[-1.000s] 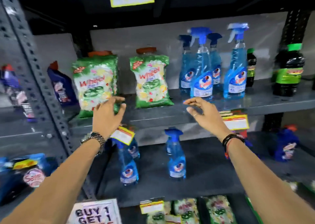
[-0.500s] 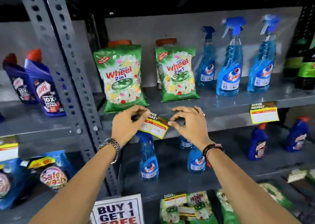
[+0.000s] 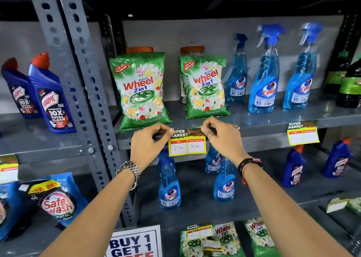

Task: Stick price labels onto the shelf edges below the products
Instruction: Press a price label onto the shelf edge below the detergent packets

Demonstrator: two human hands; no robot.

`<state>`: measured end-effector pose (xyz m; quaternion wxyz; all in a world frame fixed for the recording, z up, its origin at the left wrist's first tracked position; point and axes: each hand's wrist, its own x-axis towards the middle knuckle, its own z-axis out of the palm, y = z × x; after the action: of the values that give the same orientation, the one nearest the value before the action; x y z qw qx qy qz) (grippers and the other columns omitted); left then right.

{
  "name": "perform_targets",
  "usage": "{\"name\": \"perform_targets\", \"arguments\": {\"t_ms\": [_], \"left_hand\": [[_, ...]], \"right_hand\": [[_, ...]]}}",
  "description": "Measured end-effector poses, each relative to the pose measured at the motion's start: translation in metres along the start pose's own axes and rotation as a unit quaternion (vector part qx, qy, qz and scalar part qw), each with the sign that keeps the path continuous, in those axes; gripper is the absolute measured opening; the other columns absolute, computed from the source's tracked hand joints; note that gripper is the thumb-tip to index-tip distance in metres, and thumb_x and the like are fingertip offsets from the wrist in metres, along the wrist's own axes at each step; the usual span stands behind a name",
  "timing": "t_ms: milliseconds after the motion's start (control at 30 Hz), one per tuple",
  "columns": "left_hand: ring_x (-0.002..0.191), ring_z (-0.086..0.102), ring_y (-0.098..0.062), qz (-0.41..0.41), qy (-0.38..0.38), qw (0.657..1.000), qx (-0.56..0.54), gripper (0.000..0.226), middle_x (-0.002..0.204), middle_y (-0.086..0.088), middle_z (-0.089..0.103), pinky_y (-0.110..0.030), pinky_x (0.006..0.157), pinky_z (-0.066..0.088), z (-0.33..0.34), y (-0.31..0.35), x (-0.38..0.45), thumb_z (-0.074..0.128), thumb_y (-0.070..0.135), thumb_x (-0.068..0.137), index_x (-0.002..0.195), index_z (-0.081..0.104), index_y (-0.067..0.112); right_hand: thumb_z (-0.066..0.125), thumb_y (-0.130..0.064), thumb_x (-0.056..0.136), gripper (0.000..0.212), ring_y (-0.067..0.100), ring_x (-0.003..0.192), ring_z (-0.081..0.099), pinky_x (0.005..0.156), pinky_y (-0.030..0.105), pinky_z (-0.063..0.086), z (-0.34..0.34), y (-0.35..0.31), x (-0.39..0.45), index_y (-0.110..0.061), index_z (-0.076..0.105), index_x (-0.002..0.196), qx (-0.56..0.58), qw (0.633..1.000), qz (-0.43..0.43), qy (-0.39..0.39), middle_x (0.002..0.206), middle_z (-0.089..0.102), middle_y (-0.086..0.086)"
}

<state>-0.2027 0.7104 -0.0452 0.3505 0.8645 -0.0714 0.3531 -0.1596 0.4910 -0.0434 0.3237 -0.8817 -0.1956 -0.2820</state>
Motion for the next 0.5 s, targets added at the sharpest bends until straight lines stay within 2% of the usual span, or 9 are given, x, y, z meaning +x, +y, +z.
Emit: {"name": "perform_targets", "arguments": {"t_ms": [67,100,167,233,300,400,500], "left_hand": [[0.083,0.063,0.011,0.026,-0.014,1.000,0.000,0.013,0.086,0.025,0.071,-0.008,0.060,0.046,0.000,-0.003,-0.003,0.065,0.042,0.082,0.077,0.069,0.031],[0.085,0.066,0.005,0.041,-0.026,0.999,-0.004,0.014,0.093,0.024,0.071,-0.011,0.063,0.049,-0.001,-0.006,-0.004,0.065,0.042,0.080,0.076,0.070,0.030],[0.090,0.068,-0.001,0.066,-0.044,0.997,-0.006,0.017,0.102,0.022,0.071,-0.030,0.074,0.056,-0.002,-0.010,-0.006,0.064,0.044,0.074,0.075,0.072,0.028],[0.099,0.064,0.005,0.080,-0.052,0.995,-0.007,0.016,0.106,0.020,0.071,-0.038,0.085,0.054,-0.003,-0.011,-0.007,0.064,0.041,0.071,0.074,0.073,0.028],[0.103,0.062,0.008,0.084,-0.051,0.995,-0.007,0.013,0.106,0.020,0.070,-0.040,0.091,0.052,-0.002,-0.011,-0.008,0.065,0.038,0.070,0.073,0.073,0.029],[0.100,0.062,0.010,0.073,-0.035,0.997,-0.008,0.003,0.103,0.018,0.072,-0.036,0.090,0.053,0.000,-0.009,-0.008,0.071,0.031,0.072,0.073,0.073,0.029],[0.094,0.062,0.012,0.043,-0.014,0.999,-0.008,0.004,0.098,0.016,0.075,-0.017,0.081,0.051,0.002,-0.005,-0.006,0.074,0.024,0.073,0.073,0.074,0.028]], "right_hand": [[0.056,-0.035,0.089,0.007,0.015,0.088,0.069,0.087,0.038,0.048,-0.002,0.003,-0.003,-0.032,0.056,0.082,0.001,1.000,-0.014,-0.009,0.097,0.076,-0.012],[0.057,-0.033,0.088,0.006,0.012,0.089,0.068,0.090,0.035,0.046,-0.004,0.003,-0.005,-0.032,0.057,0.082,-0.003,1.000,-0.018,-0.019,0.101,0.075,-0.015],[0.060,-0.029,0.087,0.005,0.009,0.089,0.067,0.098,0.032,0.035,-0.007,0.005,-0.008,-0.028,0.060,0.083,-0.009,0.999,-0.029,-0.037,0.111,0.071,-0.018],[0.061,-0.027,0.087,0.003,0.009,0.086,0.067,0.101,0.029,0.026,-0.007,0.006,-0.011,-0.026,0.061,0.084,-0.016,0.998,-0.039,-0.050,0.118,0.068,-0.019],[0.060,-0.027,0.087,0.003,0.011,0.082,0.068,0.101,0.028,0.026,-0.006,0.006,-0.012,-0.026,0.062,0.085,-0.019,0.998,-0.044,-0.050,0.120,0.067,-0.019],[0.060,-0.028,0.087,0.004,0.014,0.084,0.068,0.096,0.032,0.038,-0.007,0.003,-0.010,-0.028,0.063,0.084,-0.031,0.998,-0.042,-0.030,0.111,0.071,-0.020],[0.059,-0.030,0.086,0.004,0.016,0.083,0.068,0.084,0.032,0.050,-0.006,0.001,-0.008,-0.029,0.062,0.083,-0.040,0.998,-0.040,-0.009,0.103,0.073,-0.020]]}}
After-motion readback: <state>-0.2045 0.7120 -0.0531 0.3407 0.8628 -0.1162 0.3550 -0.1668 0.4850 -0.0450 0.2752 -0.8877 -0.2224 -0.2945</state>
